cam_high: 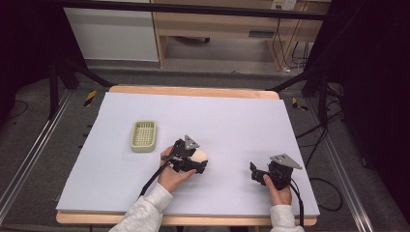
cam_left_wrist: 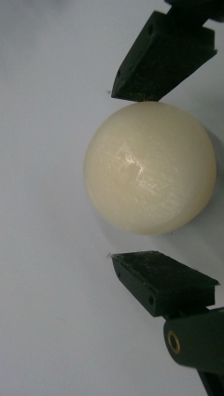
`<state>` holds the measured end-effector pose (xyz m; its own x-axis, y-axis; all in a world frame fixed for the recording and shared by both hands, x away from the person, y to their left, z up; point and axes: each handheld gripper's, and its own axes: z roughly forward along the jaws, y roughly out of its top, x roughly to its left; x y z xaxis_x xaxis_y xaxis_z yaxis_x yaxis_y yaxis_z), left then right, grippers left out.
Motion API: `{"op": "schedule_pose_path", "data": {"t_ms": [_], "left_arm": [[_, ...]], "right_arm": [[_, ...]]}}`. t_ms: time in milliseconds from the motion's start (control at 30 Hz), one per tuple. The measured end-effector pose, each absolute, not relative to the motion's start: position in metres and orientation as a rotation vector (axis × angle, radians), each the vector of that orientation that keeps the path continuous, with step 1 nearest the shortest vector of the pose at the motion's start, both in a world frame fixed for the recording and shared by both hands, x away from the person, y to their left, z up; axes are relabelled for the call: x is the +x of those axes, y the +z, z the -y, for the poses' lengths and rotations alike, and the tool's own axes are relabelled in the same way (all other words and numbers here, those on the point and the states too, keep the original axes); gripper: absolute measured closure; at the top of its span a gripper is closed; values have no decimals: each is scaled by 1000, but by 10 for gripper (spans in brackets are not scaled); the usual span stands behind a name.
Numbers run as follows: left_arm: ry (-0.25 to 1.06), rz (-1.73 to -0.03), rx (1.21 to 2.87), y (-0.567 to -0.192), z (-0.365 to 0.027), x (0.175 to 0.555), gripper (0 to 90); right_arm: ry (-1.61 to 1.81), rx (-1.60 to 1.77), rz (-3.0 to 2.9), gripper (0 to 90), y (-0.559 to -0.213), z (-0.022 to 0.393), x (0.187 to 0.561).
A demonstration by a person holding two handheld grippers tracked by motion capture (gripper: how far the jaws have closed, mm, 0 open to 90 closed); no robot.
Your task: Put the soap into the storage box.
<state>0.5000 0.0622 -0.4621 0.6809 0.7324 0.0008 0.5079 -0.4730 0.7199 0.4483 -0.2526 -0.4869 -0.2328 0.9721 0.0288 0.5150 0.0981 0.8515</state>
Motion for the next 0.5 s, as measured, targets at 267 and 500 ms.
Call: {"op": "schedule_pose_path", "data": {"t_ms": [267, 500], "left_arm": [[400, -956, 2193, -468, -58, 502, 190], [393, -954, 2196, -471, -56, 503, 219]], "right_arm": [[1042, 1455, -1815, 37, -487, 253, 448], [1042, 1455, -1815, 37, -487, 253, 448]]}}
